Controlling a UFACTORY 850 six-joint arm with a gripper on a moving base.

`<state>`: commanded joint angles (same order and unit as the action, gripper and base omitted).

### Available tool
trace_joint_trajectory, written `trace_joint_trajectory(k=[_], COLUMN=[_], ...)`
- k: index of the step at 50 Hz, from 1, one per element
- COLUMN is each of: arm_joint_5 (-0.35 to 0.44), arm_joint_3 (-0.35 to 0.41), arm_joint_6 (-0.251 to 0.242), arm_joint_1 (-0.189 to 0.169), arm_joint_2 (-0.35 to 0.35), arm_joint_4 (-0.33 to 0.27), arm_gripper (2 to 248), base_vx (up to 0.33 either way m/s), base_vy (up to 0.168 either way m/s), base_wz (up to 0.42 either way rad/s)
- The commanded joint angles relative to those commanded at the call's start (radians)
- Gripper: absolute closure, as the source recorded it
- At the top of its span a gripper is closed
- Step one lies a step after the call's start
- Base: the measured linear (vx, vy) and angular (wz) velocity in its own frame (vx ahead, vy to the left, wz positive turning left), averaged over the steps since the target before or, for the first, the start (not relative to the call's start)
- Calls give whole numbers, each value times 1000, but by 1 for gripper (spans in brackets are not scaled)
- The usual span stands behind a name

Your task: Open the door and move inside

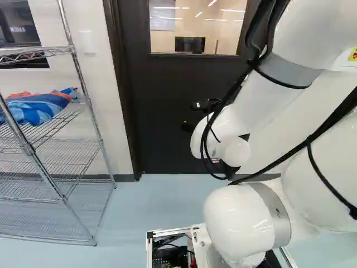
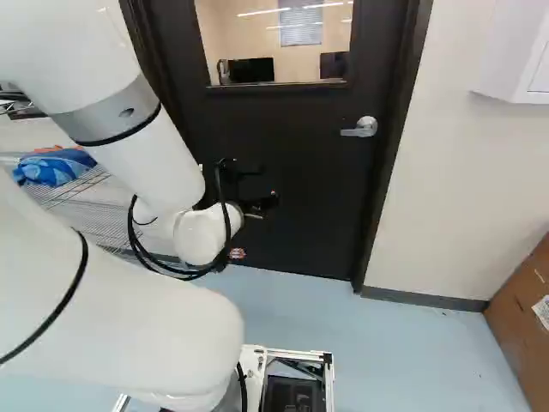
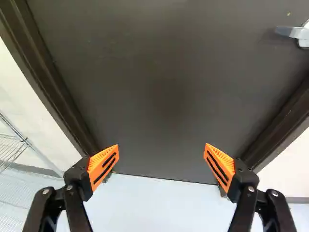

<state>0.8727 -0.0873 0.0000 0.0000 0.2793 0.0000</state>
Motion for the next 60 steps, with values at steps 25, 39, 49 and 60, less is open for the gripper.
trace_joint_trajectory(k=[25, 39, 49, 60], arm_joint_5=[0, 0, 0, 0], arm_joint_3=[0, 0, 0, 0], arm_joint_6=[0, 0, 0, 0], arm_joint_1=[0, 0, 0, 0], arm_joint_2=[0, 0, 0, 0], arm_joint_4=[0, 0, 0, 0], arm_gripper=[3, 3, 3, 3], base_vx=[1, 2, 1, -1], base_vy=[-41, -57, -57, -52], base_wz=[-198, -270, -273, -263])
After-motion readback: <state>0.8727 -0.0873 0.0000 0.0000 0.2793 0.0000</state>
